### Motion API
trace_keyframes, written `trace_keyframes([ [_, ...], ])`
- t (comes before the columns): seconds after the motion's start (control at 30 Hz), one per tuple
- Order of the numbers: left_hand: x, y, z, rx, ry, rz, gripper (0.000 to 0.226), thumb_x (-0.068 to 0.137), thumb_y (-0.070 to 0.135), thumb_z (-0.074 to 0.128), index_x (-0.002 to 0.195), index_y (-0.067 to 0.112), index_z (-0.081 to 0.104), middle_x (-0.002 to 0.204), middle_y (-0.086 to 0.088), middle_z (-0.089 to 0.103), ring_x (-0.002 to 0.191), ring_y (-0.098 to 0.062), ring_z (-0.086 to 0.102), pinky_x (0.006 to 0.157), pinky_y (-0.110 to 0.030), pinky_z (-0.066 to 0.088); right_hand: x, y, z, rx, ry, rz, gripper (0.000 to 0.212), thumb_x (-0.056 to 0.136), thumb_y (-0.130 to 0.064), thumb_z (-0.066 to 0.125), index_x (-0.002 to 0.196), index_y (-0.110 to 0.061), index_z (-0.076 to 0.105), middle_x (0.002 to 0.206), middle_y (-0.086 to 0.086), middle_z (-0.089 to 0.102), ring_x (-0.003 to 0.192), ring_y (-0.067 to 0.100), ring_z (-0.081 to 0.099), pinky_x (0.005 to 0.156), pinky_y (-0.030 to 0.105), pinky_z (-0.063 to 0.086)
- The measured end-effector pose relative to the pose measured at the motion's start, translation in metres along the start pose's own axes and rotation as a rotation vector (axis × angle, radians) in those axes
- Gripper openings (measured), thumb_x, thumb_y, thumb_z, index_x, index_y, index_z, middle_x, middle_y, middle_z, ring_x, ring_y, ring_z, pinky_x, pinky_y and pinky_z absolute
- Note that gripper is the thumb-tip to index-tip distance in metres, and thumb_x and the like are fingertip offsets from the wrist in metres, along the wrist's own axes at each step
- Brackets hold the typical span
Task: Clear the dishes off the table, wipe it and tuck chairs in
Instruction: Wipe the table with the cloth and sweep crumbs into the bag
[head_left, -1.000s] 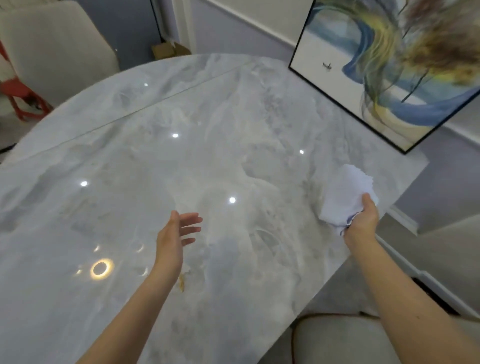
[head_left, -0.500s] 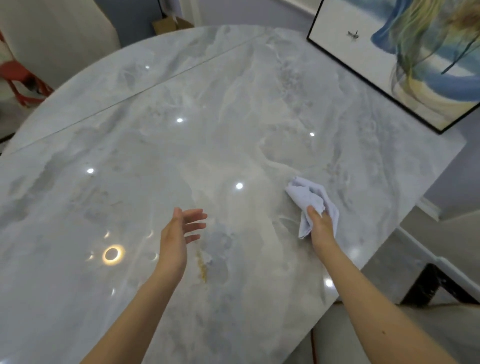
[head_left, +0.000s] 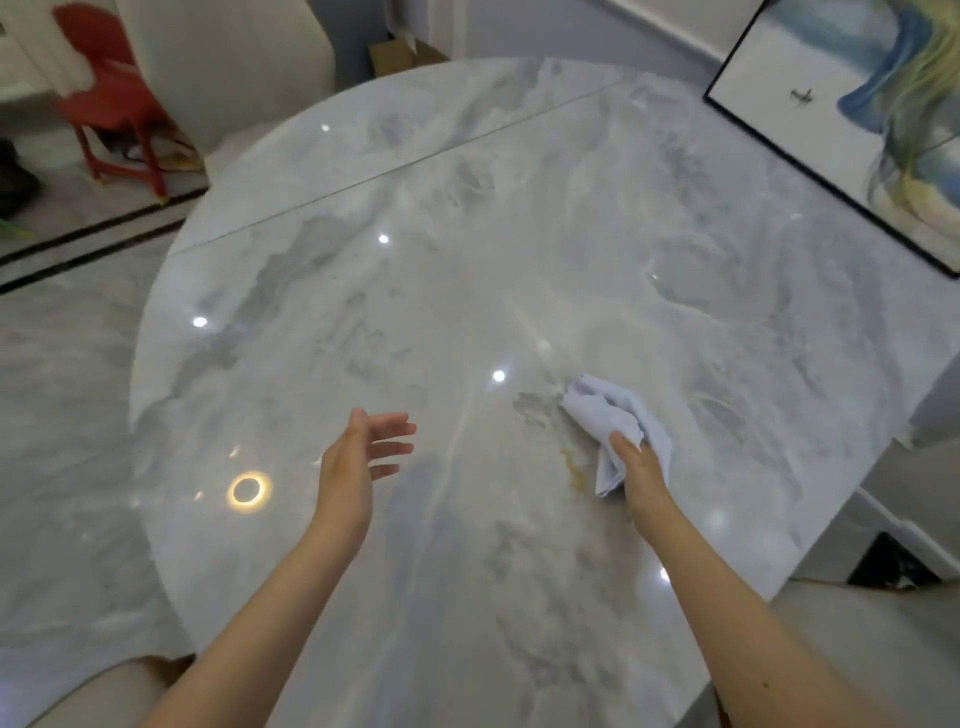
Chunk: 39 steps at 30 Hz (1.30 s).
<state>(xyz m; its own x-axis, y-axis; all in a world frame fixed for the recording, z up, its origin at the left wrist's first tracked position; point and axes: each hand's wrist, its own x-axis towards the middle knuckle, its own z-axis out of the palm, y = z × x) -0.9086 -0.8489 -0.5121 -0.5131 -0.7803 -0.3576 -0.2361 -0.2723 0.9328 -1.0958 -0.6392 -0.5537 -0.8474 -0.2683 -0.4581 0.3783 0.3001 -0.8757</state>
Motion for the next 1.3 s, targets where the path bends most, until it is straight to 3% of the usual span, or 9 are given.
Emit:
trace_keyframes([
  [0.1, -0.002, -0.004, -0.039, -0.006, 0.006, -0.002, 0.051, 0.102, 0.036, 0.021, 0.091, 0.016, 0.067, 0.093, -0.004, 0.071, 0.079, -0.017, 0.066, 0.068, -0.029, 0.047, -0.019, 0.006, 0.020, -0.020, -0.059, -0.006, 0.076, 0.067, -0.037, 0.045, 0.135, -0.004, 0.044, 0.115, 0.010, 0.053, 0.107, 0.022, 0.050, 0.076, 0.015, 0.039],
  [0.23, -0.005, -0.006, -0.062, -0.017, -0.006, -0.013, 0.052, 0.102, 0.038, 0.022, 0.092, 0.016, 0.068, 0.093, -0.004, 0.071, 0.081, -0.019, 0.065, 0.069, -0.029, 0.047, -0.040, 0.019, 0.034, -0.026, -0.080, 0.028, 0.060, 0.084, -0.032, 0.054, 0.135, -0.003, 0.043, 0.130, 0.020, 0.052, 0.123, 0.031, 0.048, 0.099, 0.032, 0.036],
  [0.53, -0.036, -0.005, -0.070, -0.011, -0.048, 0.002, 0.054, 0.102, 0.039, 0.021, 0.093, 0.015, 0.068, 0.093, -0.003, 0.071, 0.082, -0.020, 0.065, 0.070, -0.030, 0.048, -0.089, 0.045, 0.037, -0.033, -0.126, 0.043, 0.075, 0.066, -0.034, 0.047, 0.130, 0.003, 0.046, 0.125, 0.024, 0.054, 0.105, 0.027, 0.051, 0.076, 0.024, 0.044],
  [0.67, -0.050, 0.000, -0.068, -0.021, -0.039, 0.019, 0.054, 0.102, 0.039, 0.020, 0.094, 0.014, 0.067, 0.096, -0.006, 0.071, 0.081, -0.021, 0.065, 0.070, -0.030, 0.048, -0.106, 0.056, 0.036, -0.020, -0.178, 0.018, 0.056, 0.077, -0.029, 0.055, 0.124, 0.000, 0.050, 0.122, 0.017, 0.054, 0.106, 0.025, 0.051, 0.079, 0.023, 0.044],
  [0.83, -0.089, 0.001, -0.062, -0.038, -0.004, 0.027, 0.054, 0.102, 0.039, 0.020, 0.095, 0.014, 0.067, 0.094, -0.005, 0.070, 0.080, -0.020, 0.065, 0.071, -0.031, 0.047, -0.137, 0.072, 0.028, -0.046, -0.230, 0.005, 0.044, 0.070, -0.034, 0.047, 0.108, -0.013, 0.053, 0.106, 0.008, 0.058, 0.105, 0.024, 0.053, 0.084, 0.026, 0.045],
  [1.0, -0.122, -0.003, -0.056, -0.023, 0.007, 0.018, 0.053, 0.102, 0.039, 0.020, 0.092, 0.016, 0.067, 0.095, -0.004, 0.070, 0.081, -0.020, 0.065, 0.073, -0.032, 0.047, -0.169, 0.094, 0.022, -0.049, -0.279, -0.011, 0.054, 0.072, -0.035, 0.049, 0.120, -0.011, 0.053, 0.122, 0.013, 0.057, 0.112, 0.024, 0.053, 0.091, 0.028, 0.043],
  [1.13, -0.143, -0.004, -0.053, -0.019, 0.012, 0.023, 0.053, 0.102, 0.041, 0.020, 0.093, 0.017, 0.067, 0.096, -0.004, 0.070, 0.084, -0.020, 0.065, 0.075, -0.033, 0.047, -0.201, 0.109, 0.020, -0.008, -0.318, 0.037, 0.065, 0.059, -0.053, 0.056, 0.115, -0.019, 0.054, 0.122, 0.008, 0.056, 0.114, 0.022, 0.053, 0.093, 0.028, 0.043],
  [1.23, -0.153, -0.004, -0.049, -0.009, 0.005, 0.012, 0.053, 0.102, 0.041, 0.020, 0.093, 0.017, 0.067, 0.097, -0.004, 0.070, 0.085, -0.021, 0.065, 0.076, -0.034, 0.048, -0.216, 0.108, 0.019, 0.051, -0.386, 0.102, 0.047, 0.078, -0.038, 0.058, 0.118, -0.015, 0.052, 0.124, 0.010, 0.053, 0.103, 0.017, 0.055, 0.078, 0.011, 0.048],
  [1.3, -0.159, -0.002, -0.049, -0.007, -0.007, 0.016, 0.053, 0.102, 0.040, 0.020, 0.094, 0.017, 0.067, 0.098, -0.005, 0.070, 0.085, -0.021, 0.065, 0.076, -0.033, 0.048, -0.218, 0.102, 0.016, 0.167, -0.317, 0.202, 0.048, 0.087, -0.025, 0.057, 0.130, -0.007, 0.046, 0.127, 0.011, 0.050, 0.098, 0.022, 0.054, 0.072, 0.016, 0.049],
])
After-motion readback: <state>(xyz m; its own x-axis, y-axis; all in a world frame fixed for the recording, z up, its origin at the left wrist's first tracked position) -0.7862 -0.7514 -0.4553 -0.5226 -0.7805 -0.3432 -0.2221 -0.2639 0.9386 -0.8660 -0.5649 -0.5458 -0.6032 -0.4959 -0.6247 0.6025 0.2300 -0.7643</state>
